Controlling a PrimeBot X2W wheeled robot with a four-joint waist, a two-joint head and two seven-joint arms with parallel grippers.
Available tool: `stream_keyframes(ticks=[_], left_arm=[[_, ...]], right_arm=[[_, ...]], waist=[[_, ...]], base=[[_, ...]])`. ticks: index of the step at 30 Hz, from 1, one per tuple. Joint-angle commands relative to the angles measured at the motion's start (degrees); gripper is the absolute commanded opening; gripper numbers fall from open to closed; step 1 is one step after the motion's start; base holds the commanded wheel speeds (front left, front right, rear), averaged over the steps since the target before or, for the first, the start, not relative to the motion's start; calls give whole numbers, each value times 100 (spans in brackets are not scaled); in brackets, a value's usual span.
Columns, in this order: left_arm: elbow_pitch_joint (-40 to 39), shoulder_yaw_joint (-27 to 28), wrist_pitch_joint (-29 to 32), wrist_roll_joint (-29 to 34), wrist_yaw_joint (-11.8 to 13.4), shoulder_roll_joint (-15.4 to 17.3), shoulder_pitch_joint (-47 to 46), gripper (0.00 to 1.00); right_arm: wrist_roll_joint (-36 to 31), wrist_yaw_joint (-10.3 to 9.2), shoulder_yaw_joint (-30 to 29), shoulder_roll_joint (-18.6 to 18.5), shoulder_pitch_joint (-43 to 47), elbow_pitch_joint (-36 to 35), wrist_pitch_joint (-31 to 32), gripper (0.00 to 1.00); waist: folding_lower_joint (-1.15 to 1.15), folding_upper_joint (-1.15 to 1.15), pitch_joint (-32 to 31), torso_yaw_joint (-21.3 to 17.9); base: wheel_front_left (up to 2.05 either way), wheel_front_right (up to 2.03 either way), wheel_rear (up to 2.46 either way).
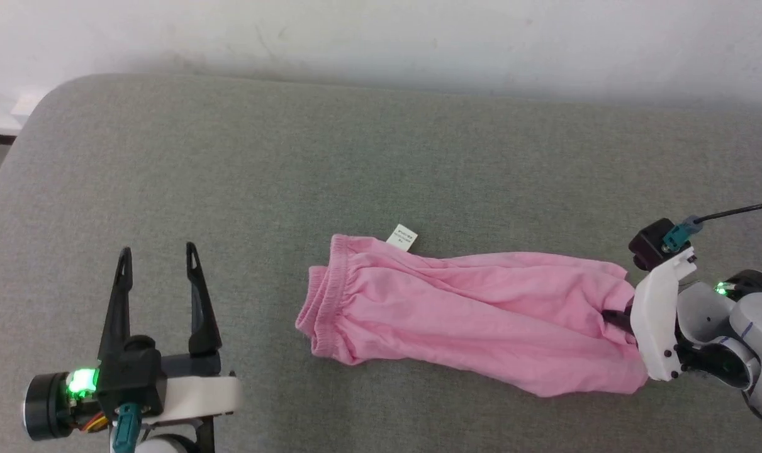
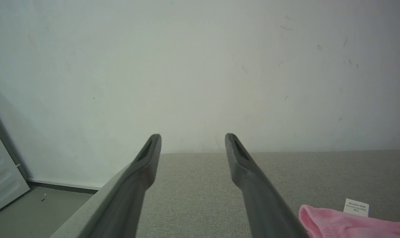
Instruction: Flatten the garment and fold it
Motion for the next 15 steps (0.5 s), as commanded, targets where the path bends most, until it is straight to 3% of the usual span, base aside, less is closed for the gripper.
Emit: stream_keyframes(ticks=[1,15], left_arm=[[6,54,-27,67,-60,-58,131,100],[70,22,-27,284,-160,-74,309,100]], right_arm=[[51,12,10,-102,-23,-143,-80,0],[216,12,-447,-1661,247,-797,-50,0]], waist=[[0,0,-80,-82],[0,0,-197,-243]], base=[[0,0,0],[0,0,0]])
